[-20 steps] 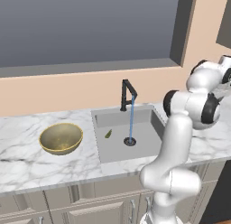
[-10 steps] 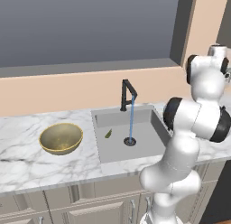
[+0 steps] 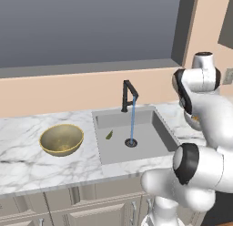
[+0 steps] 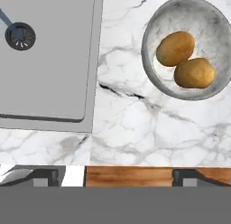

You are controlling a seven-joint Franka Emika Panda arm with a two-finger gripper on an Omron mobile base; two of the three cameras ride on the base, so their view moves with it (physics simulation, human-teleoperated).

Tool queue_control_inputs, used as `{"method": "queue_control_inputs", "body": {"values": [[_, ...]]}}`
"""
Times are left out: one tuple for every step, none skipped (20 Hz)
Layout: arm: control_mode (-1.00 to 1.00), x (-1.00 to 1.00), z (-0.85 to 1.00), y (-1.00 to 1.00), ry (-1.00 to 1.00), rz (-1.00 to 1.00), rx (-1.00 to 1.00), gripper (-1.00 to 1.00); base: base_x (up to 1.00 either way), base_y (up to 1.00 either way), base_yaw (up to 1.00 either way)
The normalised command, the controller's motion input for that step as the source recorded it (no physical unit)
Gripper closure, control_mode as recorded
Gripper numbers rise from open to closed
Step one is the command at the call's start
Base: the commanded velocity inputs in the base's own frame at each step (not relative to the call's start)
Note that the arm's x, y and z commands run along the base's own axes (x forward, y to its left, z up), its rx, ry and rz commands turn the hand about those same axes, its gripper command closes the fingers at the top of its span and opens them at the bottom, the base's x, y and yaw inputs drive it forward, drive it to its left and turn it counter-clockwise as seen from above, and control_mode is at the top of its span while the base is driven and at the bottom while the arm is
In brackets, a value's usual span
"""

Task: Pick the potatos from the sink and place them in one bowl. Place the lemon wedge in the other bowl. Then turn off the sink faucet.

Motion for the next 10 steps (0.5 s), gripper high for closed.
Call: {"method": "queue_control_inputs", "body": {"values": [[-1.0, -0.57, 0.19, 1.0, -0.16, -0.33, 0.02, -1.0, 0.0, 0.0, 0.0], [-1.0, -0.54, 0.22, 1.0, -0.15, -0.34, 0.04, -1.0, 0.0, 0.0, 0.0], [-1.0, -0.51, 0.24, 1.0, -0.14, -0.35, 0.06, -1.0, 0.0, 0.0, 0.0], [-1.0, -0.49, 0.23, 1.0, -0.15, -0.35, 0.07, -1.0, 0.0, 0.0, 0.0], [-1.0, -0.49, 0.2, 1.0, -0.13, -0.35, 0.08, -1.0, 0.0, 0.0, 0.0], [-1.0, -0.49, 0.14, 1.0, -0.12, -0.35, 0.09, -1.0, 0.0, 0.0, 0.0], [-1.0, -0.47, 0.06, 1.0, -0.1, -0.35, 0.09, -1.0, 0.0, 0.0, 0.0], [-1.0, -0.44, 0.0, 1.0, -0.1, -0.35, 0.1, -1.0, 0.0, 0.0, 0.0], [-1.0, -0.36, 0.0, 1.0, -0.13, -0.34, 0.13, -1.0, 0.0, 0.0, 0.0], [-1.0, -0.28, 0.0, 1.0, -0.16, -0.33, 0.16, -1.0, 0.0, 0.0, 0.0]]}}
